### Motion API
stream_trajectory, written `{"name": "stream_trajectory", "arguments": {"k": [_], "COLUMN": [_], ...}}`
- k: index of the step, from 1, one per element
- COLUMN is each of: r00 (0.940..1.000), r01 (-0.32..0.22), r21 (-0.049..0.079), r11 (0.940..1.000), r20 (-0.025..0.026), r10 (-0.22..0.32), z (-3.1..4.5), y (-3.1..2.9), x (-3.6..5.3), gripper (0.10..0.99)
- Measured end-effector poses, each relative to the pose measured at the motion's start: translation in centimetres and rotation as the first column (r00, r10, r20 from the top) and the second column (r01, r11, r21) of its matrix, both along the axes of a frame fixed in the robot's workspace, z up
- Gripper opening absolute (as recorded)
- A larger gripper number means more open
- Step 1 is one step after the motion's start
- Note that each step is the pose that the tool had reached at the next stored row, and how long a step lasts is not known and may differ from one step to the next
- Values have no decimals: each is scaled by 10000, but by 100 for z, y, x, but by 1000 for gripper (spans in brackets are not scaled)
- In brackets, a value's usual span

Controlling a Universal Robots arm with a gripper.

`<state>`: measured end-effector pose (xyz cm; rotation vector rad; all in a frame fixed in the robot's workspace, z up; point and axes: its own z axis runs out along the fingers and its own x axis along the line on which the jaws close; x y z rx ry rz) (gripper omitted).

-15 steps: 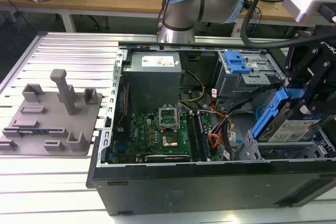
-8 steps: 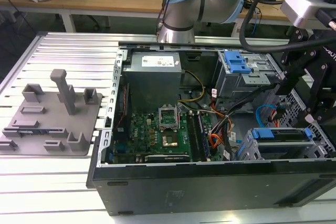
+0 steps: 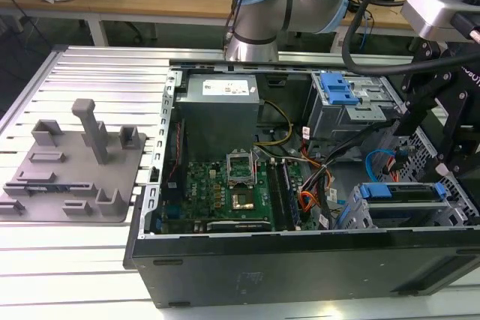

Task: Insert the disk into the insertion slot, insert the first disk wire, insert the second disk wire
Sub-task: 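Insert the first disk wire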

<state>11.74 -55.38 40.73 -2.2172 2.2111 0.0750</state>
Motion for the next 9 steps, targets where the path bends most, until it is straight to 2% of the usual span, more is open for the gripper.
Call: {"name": "stream_trajectory", "arguments": {"k": [9], "r00": [10000], "r01": [-17], "r21": [-10], "r11": [10000], "r20": [0], "r10": [17], "z": [-3], "y": [8], "x": [0], "gripper": [682]}}
